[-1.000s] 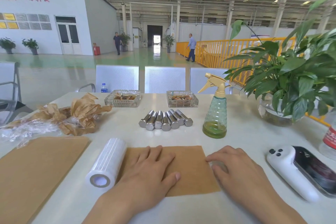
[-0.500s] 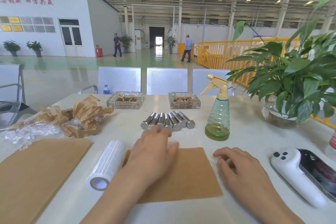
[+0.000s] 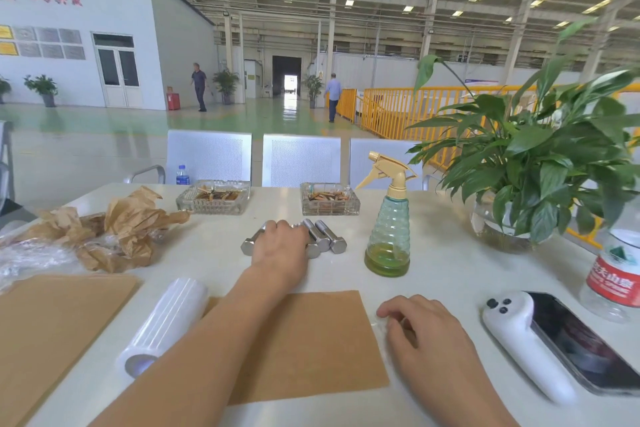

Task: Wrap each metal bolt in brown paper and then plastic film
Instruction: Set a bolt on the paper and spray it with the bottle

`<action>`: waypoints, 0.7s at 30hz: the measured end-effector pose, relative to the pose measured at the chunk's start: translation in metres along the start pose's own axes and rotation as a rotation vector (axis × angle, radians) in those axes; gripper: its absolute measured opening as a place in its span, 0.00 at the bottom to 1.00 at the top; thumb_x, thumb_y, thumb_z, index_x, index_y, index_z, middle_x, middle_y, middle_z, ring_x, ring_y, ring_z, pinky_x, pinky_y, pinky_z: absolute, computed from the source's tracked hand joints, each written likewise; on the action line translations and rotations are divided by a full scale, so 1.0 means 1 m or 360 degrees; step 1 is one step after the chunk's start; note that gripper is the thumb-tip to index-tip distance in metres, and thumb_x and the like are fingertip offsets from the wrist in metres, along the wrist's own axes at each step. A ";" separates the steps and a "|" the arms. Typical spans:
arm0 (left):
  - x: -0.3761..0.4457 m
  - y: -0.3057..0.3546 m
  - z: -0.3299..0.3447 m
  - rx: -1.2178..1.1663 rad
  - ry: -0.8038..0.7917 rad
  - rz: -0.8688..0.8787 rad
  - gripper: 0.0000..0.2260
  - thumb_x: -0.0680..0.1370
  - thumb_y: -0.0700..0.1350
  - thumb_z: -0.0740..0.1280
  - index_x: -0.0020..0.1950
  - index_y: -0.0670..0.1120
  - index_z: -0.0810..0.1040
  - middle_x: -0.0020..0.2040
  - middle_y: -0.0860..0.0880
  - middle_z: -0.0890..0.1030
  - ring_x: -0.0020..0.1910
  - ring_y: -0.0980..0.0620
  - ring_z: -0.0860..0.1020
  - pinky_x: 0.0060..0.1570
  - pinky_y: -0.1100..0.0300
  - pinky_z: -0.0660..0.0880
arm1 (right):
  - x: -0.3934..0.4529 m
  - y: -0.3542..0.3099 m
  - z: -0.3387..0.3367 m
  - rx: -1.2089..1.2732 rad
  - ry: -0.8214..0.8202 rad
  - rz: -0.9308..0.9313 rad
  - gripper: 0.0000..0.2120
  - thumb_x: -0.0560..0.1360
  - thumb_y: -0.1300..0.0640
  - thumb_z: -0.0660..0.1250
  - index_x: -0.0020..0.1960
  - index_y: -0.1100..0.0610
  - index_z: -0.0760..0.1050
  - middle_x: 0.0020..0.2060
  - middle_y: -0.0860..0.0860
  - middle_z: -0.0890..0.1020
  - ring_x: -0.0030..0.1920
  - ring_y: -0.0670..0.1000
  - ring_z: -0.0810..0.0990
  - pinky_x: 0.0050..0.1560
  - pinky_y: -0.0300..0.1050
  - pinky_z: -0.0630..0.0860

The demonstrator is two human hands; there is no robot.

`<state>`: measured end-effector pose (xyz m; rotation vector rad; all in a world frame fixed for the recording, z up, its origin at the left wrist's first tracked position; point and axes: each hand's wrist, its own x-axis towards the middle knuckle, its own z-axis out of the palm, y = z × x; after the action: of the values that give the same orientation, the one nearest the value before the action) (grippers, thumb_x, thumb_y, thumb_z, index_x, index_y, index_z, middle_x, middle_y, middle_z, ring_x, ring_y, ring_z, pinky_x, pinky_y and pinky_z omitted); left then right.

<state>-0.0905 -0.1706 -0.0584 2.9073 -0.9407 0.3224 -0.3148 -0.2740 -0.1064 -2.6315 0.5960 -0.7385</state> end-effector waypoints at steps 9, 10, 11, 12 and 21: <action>-0.001 0.016 -0.010 0.0273 -0.0044 -0.0046 0.16 0.81 0.42 0.62 0.69 0.48 0.74 0.65 0.45 0.75 0.68 0.43 0.69 0.58 0.54 0.71 | 0.004 0.000 -0.002 0.0040 -0.0019 0.0039 0.08 0.78 0.52 0.62 0.49 0.40 0.77 0.42 0.38 0.78 0.50 0.40 0.73 0.49 0.38 0.73; -0.003 0.018 -0.010 0.0299 -0.0047 -0.0054 0.16 0.82 0.41 0.62 0.69 0.47 0.74 0.66 0.45 0.75 0.69 0.43 0.69 0.59 0.54 0.72 | 0.004 0.000 -0.003 0.0040 -0.0019 0.0041 0.08 0.78 0.52 0.61 0.49 0.40 0.77 0.43 0.38 0.78 0.50 0.40 0.73 0.49 0.37 0.73; -0.004 0.019 -0.010 0.0313 -0.0058 -0.0063 0.16 0.82 0.40 0.62 0.70 0.47 0.74 0.67 0.46 0.75 0.70 0.43 0.70 0.61 0.54 0.72 | 0.004 -0.001 -0.003 0.0040 -0.0024 0.0046 0.08 0.78 0.52 0.61 0.49 0.40 0.77 0.43 0.38 0.78 0.50 0.40 0.72 0.49 0.36 0.73; -0.005 0.020 -0.010 0.0312 -0.0069 -0.0071 0.17 0.82 0.40 0.61 0.71 0.47 0.74 0.69 0.46 0.74 0.71 0.44 0.71 0.61 0.54 0.72 | 0.004 -0.001 -0.003 0.0042 -0.0027 0.0048 0.08 0.79 0.52 0.61 0.49 0.40 0.77 0.43 0.38 0.78 0.50 0.40 0.72 0.49 0.36 0.73; -0.021 -0.007 -0.013 -0.0094 0.0012 -0.0125 0.19 0.82 0.44 0.62 0.74 0.47 0.68 0.72 0.46 0.73 0.72 0.44 0.72 0.64 0.51 0.72 | 0.005 -0.003 -0.003 0.0081 -0.0041 0.0082 0.09 0.78 0.54 0.63 0.46 0.40 0.77 0.40 0.40 0.78 0.47 0.40 0.73 0.48 0.36 0.72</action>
<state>-0.1058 -0.1513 -0.0506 2.8777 -0.8180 0.2951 -0.3122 -0.2745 -0.1006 -2.5654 0.6267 -0.6939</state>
